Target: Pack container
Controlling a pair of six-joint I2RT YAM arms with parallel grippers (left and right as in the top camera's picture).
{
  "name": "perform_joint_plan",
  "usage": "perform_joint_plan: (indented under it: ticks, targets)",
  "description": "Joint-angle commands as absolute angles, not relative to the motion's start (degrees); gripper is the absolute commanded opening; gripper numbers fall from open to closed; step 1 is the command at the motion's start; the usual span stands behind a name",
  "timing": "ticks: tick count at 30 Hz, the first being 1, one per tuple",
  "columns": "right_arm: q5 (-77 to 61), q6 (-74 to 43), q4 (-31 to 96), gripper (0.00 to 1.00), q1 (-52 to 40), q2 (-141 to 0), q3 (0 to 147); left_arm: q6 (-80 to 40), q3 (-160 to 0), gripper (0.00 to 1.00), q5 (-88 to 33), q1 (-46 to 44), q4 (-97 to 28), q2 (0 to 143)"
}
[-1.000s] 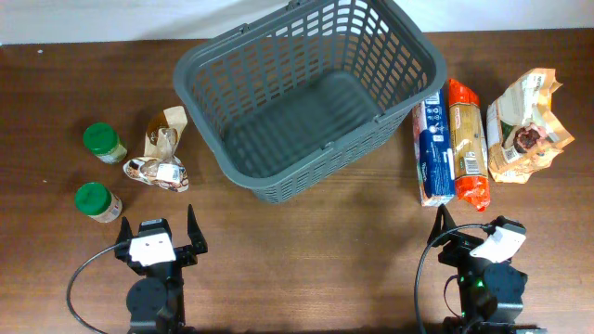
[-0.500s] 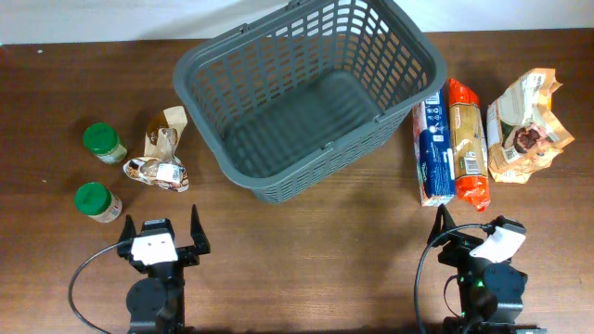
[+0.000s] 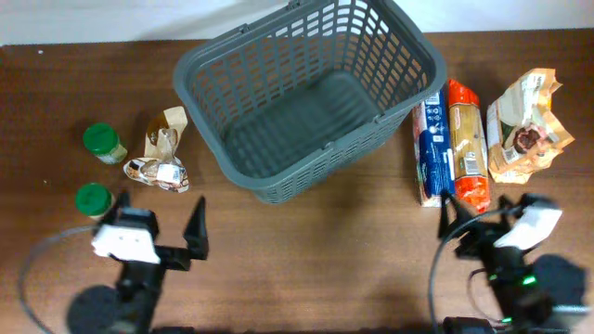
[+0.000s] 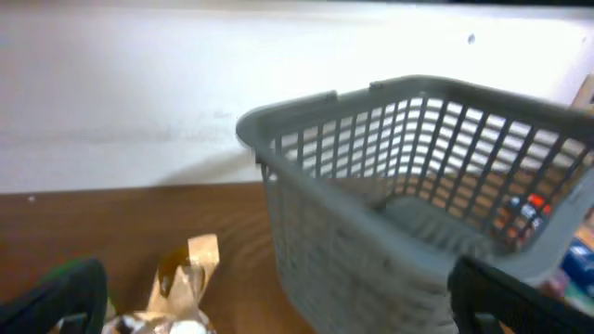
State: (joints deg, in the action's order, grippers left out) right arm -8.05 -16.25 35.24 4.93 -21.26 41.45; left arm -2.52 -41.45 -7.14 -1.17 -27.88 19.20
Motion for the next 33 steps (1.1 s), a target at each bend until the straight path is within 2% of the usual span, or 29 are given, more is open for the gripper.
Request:
perform_joint_plan:
  ticks: [1,5,9,11,14,15,16,17,18,19,20,21,22,24,27,33]
  targets:
    - [-8.16,-12.05,43.68,0.99,4.51,-34.61,60.23,-0.36,-59.57,0.99,-7.75,-1.34,-37.01,33.28]
    - [-8.21,-9.85,58.70,0.99,4.51,-49.19,81.14,0.99,-79.31,0.99,-7.79,-1.34,-51.11,48.01]
    - [-11.22,-9.91,68.16,0.99,4.51,-59.24,95.70,1.58,-95.83,0.99,-7.62,-1.34,-64.29,58.30]
    - [-18.28,-9.91,72.07,0.99,4.51,-63.86,100.66,0.67,-101.36,0.99,-12.97,-1.34,-66.96,62.22]
    - [-24.01,-9.91,71.55,0.99,4.51,-65.93,101.38,0.71,-102.54,0.99,-19.81,-1.34,-65.95,63.31]
    - [-26.65,-9.89,70.50,0.96,4.51,-66.70,101.38,0.64,-102.54,0.99,-22.00,-1.34,-65.49,63.31]
    - [-28.60,-9.93,69.43,0.80,4.49,-67.31,101.38,0.62,-102.54,1.00,-24.43,-1.34,-65.34,63.42]
    - [-29.89,-10.50,68.29,0.66,4.45,-67.96,101.38,0.64,-102.54,0.91,-26.96,-1.41,-65.41,63.70]
    - [-29.91,-12.23,67.13,0.58,4.45,-68.66,101.49,0.64,-102.54,0.71,-29.15,-1.63,-65.82,63.92]
    - [-29.58,-13.43,66.13,0.56,4.45,-69.47,101.73,0.64,-102.54,0.52,-30.15,-2.26,-66.67,64.25]
    - [-29.43,-14.35,65.45,0.55,4.45,-70.17,102.08,0.67,-102.54,0.40,-30.20,-3.40,-68.03,64.60]
    - [-29.34,-15.31,64.88,0.52,4.38,-71.20,102.67,0.69,-102.54,0.35,-29.74,-4.80,-69.58,64.99]
    - [-29.34,-15.57,64.60,0.42,4.16,-72.18,103.31,0.71,-102.54,0.31,-28.84,-6.70,-71.50,65.49]
    - [-28.80,-15.57,64.47,0.21,3.20,-74.56,104.79,0.71,-102.54,0.02,-25.96,-11.29,-75.26,66.57]
    - [-24.77,-16.78,64.42,0.04,0.08,-78.83,105.89,0.64,-102.52,0.02,-17.45,-20.95,-81.17,68.82]
    - [-21.41,-17.04,61.30,0.04,-6.20,-87.35,105.89,0.69,-102.43,0.02,-9.52,-38.17,-83.72,73.30]
